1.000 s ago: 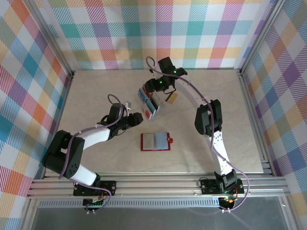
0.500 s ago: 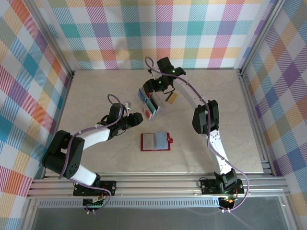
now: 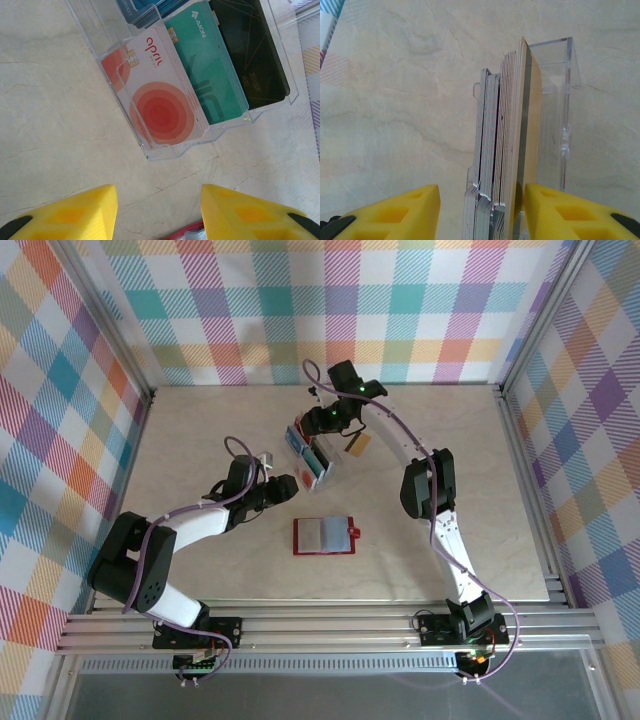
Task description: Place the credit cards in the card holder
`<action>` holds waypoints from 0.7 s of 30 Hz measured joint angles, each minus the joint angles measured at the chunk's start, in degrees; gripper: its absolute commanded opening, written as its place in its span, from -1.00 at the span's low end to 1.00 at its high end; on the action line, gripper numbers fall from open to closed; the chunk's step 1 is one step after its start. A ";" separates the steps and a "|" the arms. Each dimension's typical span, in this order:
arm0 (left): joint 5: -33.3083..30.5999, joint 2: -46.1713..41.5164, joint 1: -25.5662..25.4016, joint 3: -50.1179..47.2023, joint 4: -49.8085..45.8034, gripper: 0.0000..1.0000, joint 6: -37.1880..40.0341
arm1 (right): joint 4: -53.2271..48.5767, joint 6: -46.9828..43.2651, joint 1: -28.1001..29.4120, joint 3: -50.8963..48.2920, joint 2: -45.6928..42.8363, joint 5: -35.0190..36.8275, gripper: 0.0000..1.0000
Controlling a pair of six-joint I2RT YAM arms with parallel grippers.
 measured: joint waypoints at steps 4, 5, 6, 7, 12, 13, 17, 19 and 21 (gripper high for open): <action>0.02 0.00 0.09 0.02 0.00 -0.05 0.00 | -0.04 -0.02 0.00 0.00 0.00 -0.20 -0.12; 0.07 0.00 0.09 0.02 0.00 -0.05 0.00 | -0.09 -0.02 0.00 -0.02 0.00 -0.26 -0.13; 0.20 0.00 0.09 0.02 0.00 -0.05 0.00 | -0.11 -0.02 0.00 0.00 0.00 -0.31 -0.14; 0.24 0.00 0.09 0.02 0.00 -0.05 0.00 | -0.15 -0.02 0.00 0.00 0.00 -0.35 -0.15; 0.48 0.00 0.09 0.17 0.00 -0.05 0.00 | -0.17 -0.02 0.00 0.00 0.00 -0.37 -0.22; 0.52 0.02 0.09 0.24 0.00 -0.05 0.00 | -0.17 0.00 0.00 0.00 0.00 -0.59 -0.22; 0.68 0.02 0.09 0.42 0.00 -0.05 0.00 | -0.17 -0.02 0.02 0.00 0.00 -1.05 -0.22; 0.85 0.07 0.09 0.44 0.00 -0.05 0.00 | -0.20 0.00 0.00 0.00 0.00 -1.29 -0.22; 0.98 0.24 0.17 0.50 0.00 -0.05 -0.02 | -0.17 -0.02 0.00 -0.02 -0.02 -1.44 -0.24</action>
